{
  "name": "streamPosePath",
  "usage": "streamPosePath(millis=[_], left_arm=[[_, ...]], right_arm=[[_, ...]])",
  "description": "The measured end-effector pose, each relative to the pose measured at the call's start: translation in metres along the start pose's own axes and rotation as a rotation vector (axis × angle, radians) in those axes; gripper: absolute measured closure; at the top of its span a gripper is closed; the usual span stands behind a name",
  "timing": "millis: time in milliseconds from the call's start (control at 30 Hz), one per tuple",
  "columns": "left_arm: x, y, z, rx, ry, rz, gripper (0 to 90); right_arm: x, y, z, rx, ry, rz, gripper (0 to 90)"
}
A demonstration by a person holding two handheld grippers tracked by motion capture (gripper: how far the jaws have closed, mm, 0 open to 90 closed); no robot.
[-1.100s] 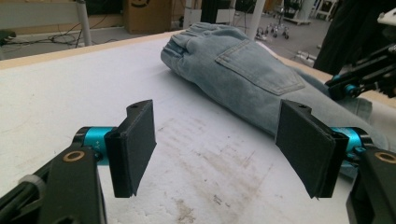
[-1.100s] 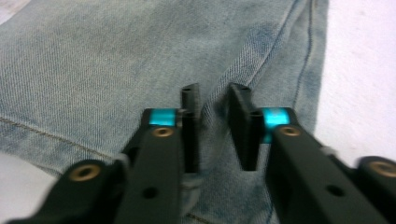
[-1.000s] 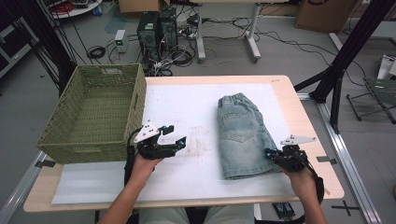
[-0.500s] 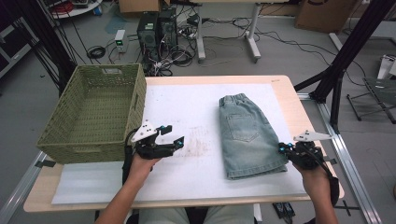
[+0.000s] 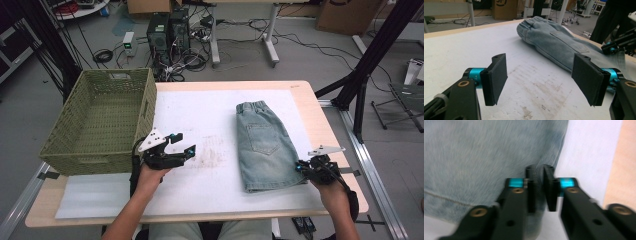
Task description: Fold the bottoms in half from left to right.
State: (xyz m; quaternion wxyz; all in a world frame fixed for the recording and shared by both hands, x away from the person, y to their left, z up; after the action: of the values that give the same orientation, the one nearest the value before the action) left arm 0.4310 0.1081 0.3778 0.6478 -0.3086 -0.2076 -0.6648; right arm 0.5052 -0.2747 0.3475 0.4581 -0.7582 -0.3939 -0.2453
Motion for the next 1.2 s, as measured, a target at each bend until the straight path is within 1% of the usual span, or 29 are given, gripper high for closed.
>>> streamPosePath(millis=[33, 100, 133, 200, 267, 333, 400, 467, 533, 600, 667, 700, 733, 767, 800, 867, 900, 933, 1000, 1033, 1100, 1167, 1200], left_arm=[[0.000, 0.000, 0.000, -0.001, -0.001, -0.001, 28.9], [0.000, 0.000, 0.000, -0.003, -0.001, -0.002, 28.8], [0.000, 0.000, 0.000, -0.003, 0.000, -0.002, 28.9], [0.000, 0.000, 0.000, -0.005, 0.001, -0.003, 28.8], [0.000, -0.001, 0.000, -0.005, 0.003, -0.004, 28.8], [0.000, -0.001, 0.000, -0.002, 0.006, -0.004, 28.8], [0.000, -0.001, 0.000, -0.003, 0.007, -0.005, 28.8], [0.000, -0.002, -0.001, -0.003, 0.009, -0.008, 28.8], [-0.001, -0.003, -0.001, -0.002, 0.011, -0.009, 28.8], [-0.001, -0.003, -0.001, -0.001, 0.011, -0.013, 28.8], [-0.002, -0.004, 0.000, -0.002, 0.010, -0.015, 28.8], [-0.002, -0.004, 0.000, -0.001, 0.013, -0.014, 28.8], [-0.002, -0.004, 0.000, 0.000, 0.012, -0.015, 28.8], [-0.002, -0.004, -0.001, 0.000, 0.012, -0.012, 28.8], [-0.002, -0.004, -0.001, 0.001, 0.011, -0.012, 28.8], [-0.001, -0.003, -0.001, 0.000, 0.006, -0.011, 28.3], [-0.001, -0.003, -0.001, -0.005, 0.007, -0.010, 27.5], [-0.001, -0.003, -0.001, -0.006, 0.007, -0.009, 27.2], [-0.001, -0.003, -0.001, -0.013, 0.008, -0.009, 26.6], [-0.001, -0.003, -0.001, -0.012, 0.007, -0.009, 26.3], [-0.001, -0.004, -0.002, -0.013, 0.010, -0.010, 26.2], [-0.001, -0.004, -0.002, -0.013, 0.014, -0.013, 26.2], [-0.001, -0.004, -0.003, -0.014, 0.014, -0.014, 26.2]], right_arm=[[-0.003, -0.007, 0.000, 0.005, 0.001, -0.032, 74.6], [-0.007, -0.021, 0.000, 0.001, 0.009, -0.083, 66.3], [-0.008, -0.030, 0.000, -0.016, 0.025, -0.111, 66.1], [-0.006, -0.040, 0.001, -0.044, 0.026, -0.118, 67.2], [0.002, -0.042, 0.004, -0.054, 0.012, -0.098, 68.2], [0.015, -0.039, 0.005, -0.057, -0.003, -0.062, 68.1], [0.027, -0.033, 0.006, -0.035, -0.021, -0.042, 68.1], [0.037, -0.023, 0.006, -0.024, -0.017, -0.012, 67.7], [0.042, -0.016, 0.006, -0.007, -0.020, -0.005, 67.5], [0.044, -0.013, 0.005, 0.001, -0.021, -0.020, 66.7], [0.043, -0.013, 0.004, -0.008, -0.017, -0.012, 62.7], [0.042, -0.014, 0.003, -0.008, -0.015, -0.001, 58.8], [0.042, -0.017, 0.002, -0.009, -0.012, 0.000, 52.6], [0.041, -0.023, 0.002, -0.002, -0.011, -0.015, 48.1], [0.039, -0.032, 0.003, 0.005, -0.016, -0.047, 45.2], [0.038, -0.051, 0.008, 0.006, -0.027, -0.127, 38.5], [0.039, -0.060, 0.013, 0.004, -0.035, -0.156, 35.1], [0.041, -0.067, 0.016, 0.000, -0.034, -0.169, 31.6], [0.048, -0.080, 0.021, -0.013, -0.036, -0.182, 28.9], [0.051, -0.085, 0.022, -0.014, -0.029, -0.188, 27.5], [0.061, -0.099, 0.025, -0.007, -0.027, -0.194, 23.3], [0.072, -0.110, 0.026, -0.009, -0.035, -0.192, 21.9], [0.077, -0.115, 0.027, 0.001, -0.043, -0.192, 21.6]])
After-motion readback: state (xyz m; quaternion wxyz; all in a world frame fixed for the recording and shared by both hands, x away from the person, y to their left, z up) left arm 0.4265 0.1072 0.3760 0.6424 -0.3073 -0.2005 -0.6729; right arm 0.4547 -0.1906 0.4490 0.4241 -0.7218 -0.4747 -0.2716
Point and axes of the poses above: each handheld gripper's, and its own axes: x roughly forward along the jaws, y roughly out of its underside, z roughly to its left, the point moved 10 cm from there along x, roughly forward along the jaws, and after that the axes turned 14 degrees about -z, right-handed, at the moved point
